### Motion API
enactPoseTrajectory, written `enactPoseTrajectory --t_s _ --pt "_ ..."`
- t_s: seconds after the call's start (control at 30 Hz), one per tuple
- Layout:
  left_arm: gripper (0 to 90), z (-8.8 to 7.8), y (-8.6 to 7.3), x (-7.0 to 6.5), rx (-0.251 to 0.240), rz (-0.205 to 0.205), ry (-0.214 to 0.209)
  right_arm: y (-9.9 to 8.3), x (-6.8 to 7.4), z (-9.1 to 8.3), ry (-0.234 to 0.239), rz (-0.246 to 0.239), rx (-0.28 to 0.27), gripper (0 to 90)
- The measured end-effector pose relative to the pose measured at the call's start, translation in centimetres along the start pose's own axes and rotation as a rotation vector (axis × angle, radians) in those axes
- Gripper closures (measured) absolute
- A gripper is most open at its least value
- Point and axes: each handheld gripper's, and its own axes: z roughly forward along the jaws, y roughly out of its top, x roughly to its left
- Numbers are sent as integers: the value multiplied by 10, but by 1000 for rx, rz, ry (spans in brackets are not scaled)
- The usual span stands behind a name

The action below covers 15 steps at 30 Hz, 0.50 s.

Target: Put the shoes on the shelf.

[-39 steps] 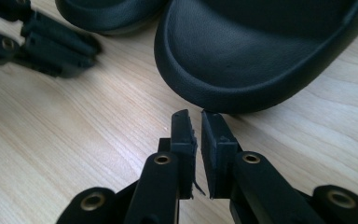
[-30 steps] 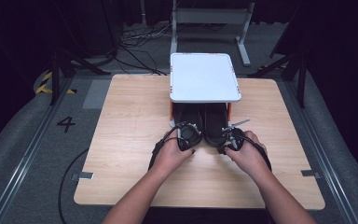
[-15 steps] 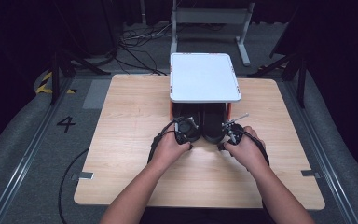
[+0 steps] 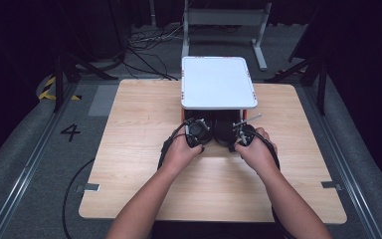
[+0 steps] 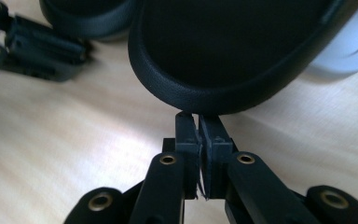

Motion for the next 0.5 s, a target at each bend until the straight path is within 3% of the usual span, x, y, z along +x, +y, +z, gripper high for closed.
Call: enactPoseTrajectory --t_s 0.2,0.3,0.43,0.5 --pt "798 3 8 3 7 -8 -41 11 -11 4 -33 44 33 877" --pt "797 3 12 3 21 -10 -47 15 -17 5 -49 65 5 887" --pt "787 3 11 4 20 -11 -66 14 -20 9 -59 69 -9 870" --pt "757 2 9 3 11 -16 -66 10 -21 8 -54 75 20 845"
